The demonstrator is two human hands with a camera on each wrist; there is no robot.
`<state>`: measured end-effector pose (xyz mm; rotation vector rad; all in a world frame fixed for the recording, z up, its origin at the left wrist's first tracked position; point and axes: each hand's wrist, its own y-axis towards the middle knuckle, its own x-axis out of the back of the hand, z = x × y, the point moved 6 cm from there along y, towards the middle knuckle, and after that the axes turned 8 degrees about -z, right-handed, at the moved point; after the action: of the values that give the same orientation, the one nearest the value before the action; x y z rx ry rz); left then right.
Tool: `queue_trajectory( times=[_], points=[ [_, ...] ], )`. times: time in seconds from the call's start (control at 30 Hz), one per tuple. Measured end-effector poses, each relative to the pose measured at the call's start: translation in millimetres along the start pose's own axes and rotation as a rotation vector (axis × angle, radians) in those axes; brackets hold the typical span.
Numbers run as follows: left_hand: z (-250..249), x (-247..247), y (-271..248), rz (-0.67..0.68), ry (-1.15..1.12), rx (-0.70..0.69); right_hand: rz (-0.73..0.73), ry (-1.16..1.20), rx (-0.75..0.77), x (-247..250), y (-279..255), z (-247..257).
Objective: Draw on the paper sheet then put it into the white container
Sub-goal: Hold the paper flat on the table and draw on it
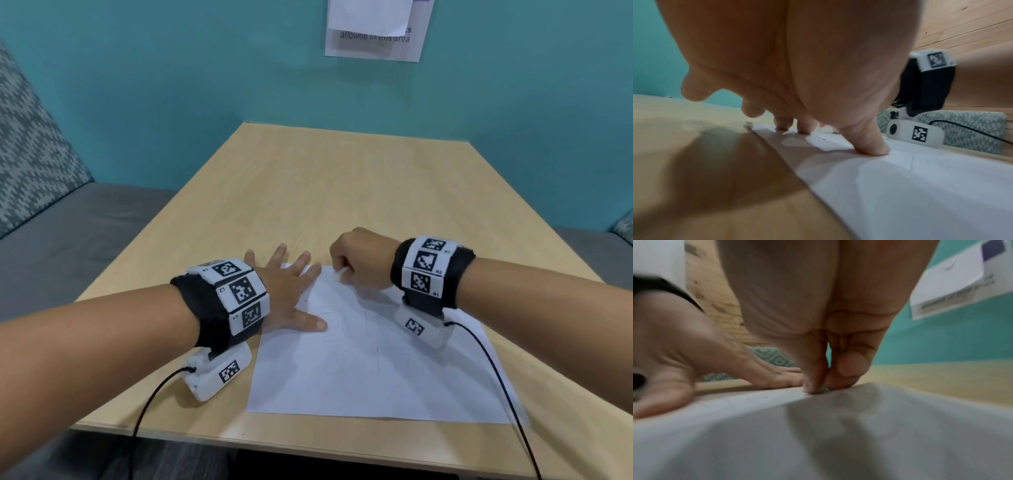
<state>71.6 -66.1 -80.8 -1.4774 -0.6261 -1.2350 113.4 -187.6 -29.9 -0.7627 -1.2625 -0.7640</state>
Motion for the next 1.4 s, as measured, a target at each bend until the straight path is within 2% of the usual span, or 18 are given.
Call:
queue_trajectory(
  times=[0.07,0.2,0.33,0.47,0.6,0.77,0.9,1.03,1.17,1.33,1.4],
  points=[
    [-0.3,-1.2,0.4,-0.005,0.005,-0.004,-0.003,-0.007,0.003,-0.5,-1.9,-0.9],
    [2.7,-2.8,2.0,-0.013,-0.004,-0.008,0.078,-0.001,0.125,-12.6,-16.3,22.2],
    [0.4,-2.2,1.9,-0.027,0.012,-0.006,-0.013,-0.020,-0.001,2.0,-2.7,-2.7],
    [2.4,-3.3,1.2,-0.024,0.006,-0.008,0.071,-0.034,0.108,-12.7,-16.6,19.0],
    [1.3,-2.4,1.8,-0.022,0.019,-0.005,-0.003,-0.019,0.021,2.4,-7.0,-2.4],
    [2.6,-3.0,1.4,-0.012,0.011,-0.005,0.062,0.002,0.102,-11.3,-16.0,13.7],
    [0.3,-1.3,1.2,-0.013,0.013,-0.002,0.005,-0.007,0.016,-0.2,-7.7,-1.8],
    [1.5,-1.5,-0.1,-0.019,0.000,-0.009,0.067,-0.011,0.112,-12.3,-20.9,17.3],
    [-0.5,-0.3,-0.1,-0.020,0.001,0.004,-0.005,0.000,0.011,0.7,-10.1,-2.5],
    [1.2,-0.9,-0.3,-0.011,-0.003,0.005,0.070,-0.004,0.110,-12.7,-20.8,18.5],
    [-0.2,0.3,0.3,-0.014,0.004,0.011,0.027,-0.008,0.028,-3.5,-14.5,4.6]
  ],
)
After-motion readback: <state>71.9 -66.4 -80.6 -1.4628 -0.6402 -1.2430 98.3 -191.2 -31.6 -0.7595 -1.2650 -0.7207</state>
